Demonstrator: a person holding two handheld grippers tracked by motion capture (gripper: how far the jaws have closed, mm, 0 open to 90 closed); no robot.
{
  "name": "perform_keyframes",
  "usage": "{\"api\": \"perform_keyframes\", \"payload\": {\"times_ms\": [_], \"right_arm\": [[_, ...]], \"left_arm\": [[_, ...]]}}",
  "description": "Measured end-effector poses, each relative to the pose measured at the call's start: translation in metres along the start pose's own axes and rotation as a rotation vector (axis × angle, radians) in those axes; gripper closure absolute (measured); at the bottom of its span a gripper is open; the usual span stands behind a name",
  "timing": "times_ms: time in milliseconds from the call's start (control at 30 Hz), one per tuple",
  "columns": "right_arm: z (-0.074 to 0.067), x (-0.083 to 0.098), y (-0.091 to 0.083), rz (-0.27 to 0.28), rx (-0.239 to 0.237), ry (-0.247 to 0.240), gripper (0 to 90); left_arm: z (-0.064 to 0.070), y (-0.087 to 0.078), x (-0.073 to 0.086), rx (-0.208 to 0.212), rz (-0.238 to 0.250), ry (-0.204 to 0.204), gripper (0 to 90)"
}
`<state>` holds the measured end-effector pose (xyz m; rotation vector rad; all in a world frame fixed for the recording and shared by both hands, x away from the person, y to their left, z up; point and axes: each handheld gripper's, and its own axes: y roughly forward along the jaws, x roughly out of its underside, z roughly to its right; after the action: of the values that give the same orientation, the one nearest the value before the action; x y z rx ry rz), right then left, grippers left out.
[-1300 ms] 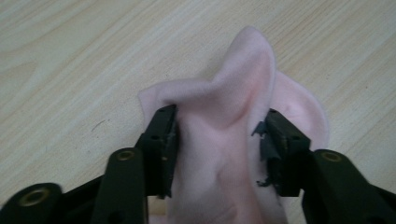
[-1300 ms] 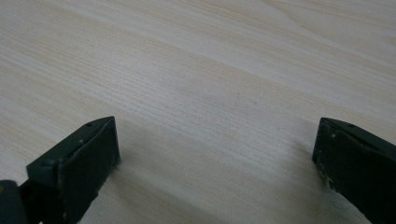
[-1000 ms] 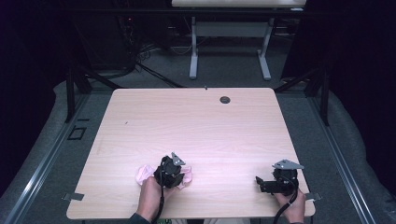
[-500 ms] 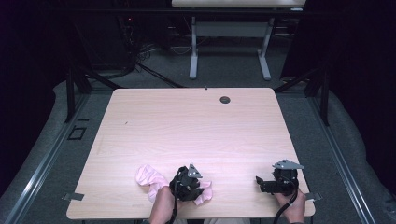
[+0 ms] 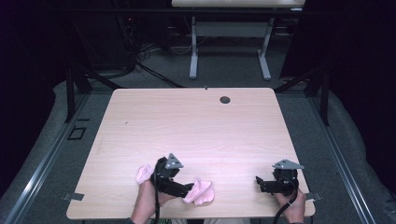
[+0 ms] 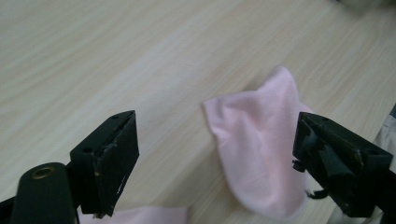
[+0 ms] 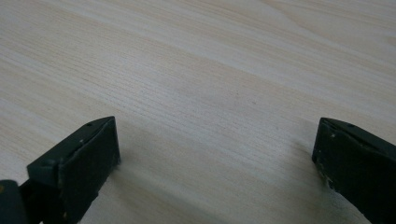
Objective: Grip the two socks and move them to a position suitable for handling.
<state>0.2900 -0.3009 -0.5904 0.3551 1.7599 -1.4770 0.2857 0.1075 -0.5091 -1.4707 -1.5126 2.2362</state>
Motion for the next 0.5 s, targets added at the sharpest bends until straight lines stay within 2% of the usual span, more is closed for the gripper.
{"api": "perform_keyframes", "payload": {"times_ms": [100, 200, 300, 333, 500], "right_arm": [[0.0, 0.0, 0.0, 0.001, 0.001, 0.001, 0.1], [0.0, 0.0, 0.0, 0.001, 0.001, 0.001, 0.0], [0.0, 0.0, 0.0, -0.003, 0.001, -0.003, 0.0], [0.0, 0.0, 0.0, -0.003, 0.001, -0.003, 0.0], [0.0, 0.0, 0.0, 0.001, 0.001, 0.001, 0.0]], "left_arm": [[-0.021, -0.014, 0.007, -0.055, -0.01, -0.039, 3.1], [-0.043, -0.02, 0.022, -0.109, -0.044, -0.084, 0.0], [-0.057, -0.018, 0.033, -0.139, -0.083, -0.116, 0.0], [-0.062, -0.016, 0.037, -0.14, -0.098, -0.132, 0.0], [-0.072, -0.005, 0.049, -0.144, -0.179, -0.144, 0.1]]}}
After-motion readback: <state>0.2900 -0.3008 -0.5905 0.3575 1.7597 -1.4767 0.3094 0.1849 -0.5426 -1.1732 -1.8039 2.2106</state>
